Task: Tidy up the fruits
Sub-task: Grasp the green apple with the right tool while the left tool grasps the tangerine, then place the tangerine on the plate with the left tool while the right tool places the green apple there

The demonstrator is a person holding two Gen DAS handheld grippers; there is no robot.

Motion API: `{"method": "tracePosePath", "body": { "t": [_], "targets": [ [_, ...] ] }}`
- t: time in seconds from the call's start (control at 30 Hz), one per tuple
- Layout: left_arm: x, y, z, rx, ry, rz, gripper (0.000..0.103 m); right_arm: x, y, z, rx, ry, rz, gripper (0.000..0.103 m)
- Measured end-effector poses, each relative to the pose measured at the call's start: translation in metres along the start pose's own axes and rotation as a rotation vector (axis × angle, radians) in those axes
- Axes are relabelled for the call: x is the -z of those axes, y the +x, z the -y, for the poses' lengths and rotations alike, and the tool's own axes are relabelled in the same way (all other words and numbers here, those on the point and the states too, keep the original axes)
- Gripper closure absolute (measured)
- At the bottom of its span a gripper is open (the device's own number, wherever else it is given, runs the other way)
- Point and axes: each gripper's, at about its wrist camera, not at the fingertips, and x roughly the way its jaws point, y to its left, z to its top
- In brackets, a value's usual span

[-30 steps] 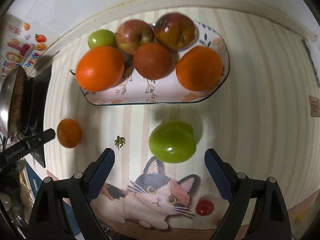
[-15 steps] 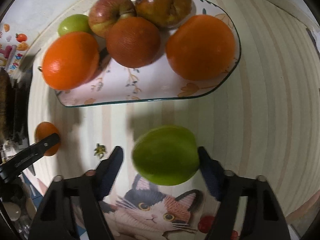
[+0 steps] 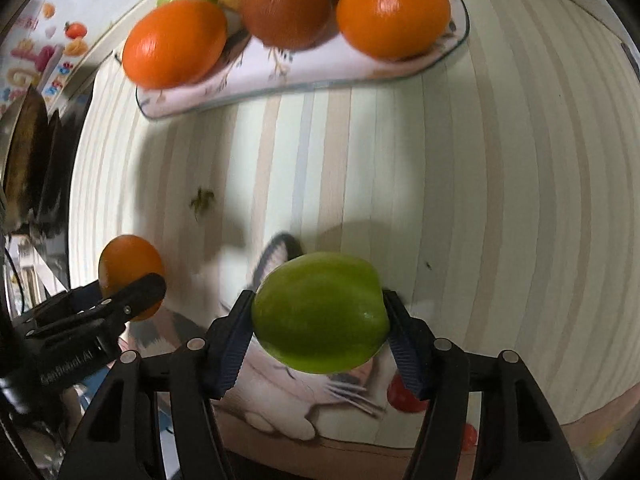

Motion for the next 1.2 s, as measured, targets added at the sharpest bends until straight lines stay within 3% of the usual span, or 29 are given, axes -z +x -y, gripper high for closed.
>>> {"method": "tracePosePath", "body": {
  "t": [0.3,0.57,0.93,1.2],
  "targets": [
    [0.008,0.009,0.019,-0.016,-0.007,0.01,0.039,0.007,0.005,-0.002,-0.007,-0.016,0.002,0.037],
    [-0.012,-0.008,0.036,-0.023,0.039,0.033,0.039,0.003,-0.009,0.024,-0.04,-0.012,0.02,0.037],
    [-0.081,-0.054,0.084,0.113,0.015,0.146,0.039,-0.032,-0.047,0.07,-0.144,0.092,0.081,0.037],
    [-0.129,-0.048,0.11,0.056,0.124,0.213,0.039,-0.081,-0.092,0.107,-0.174,0.164,0.181,0.037]
  ]
}}
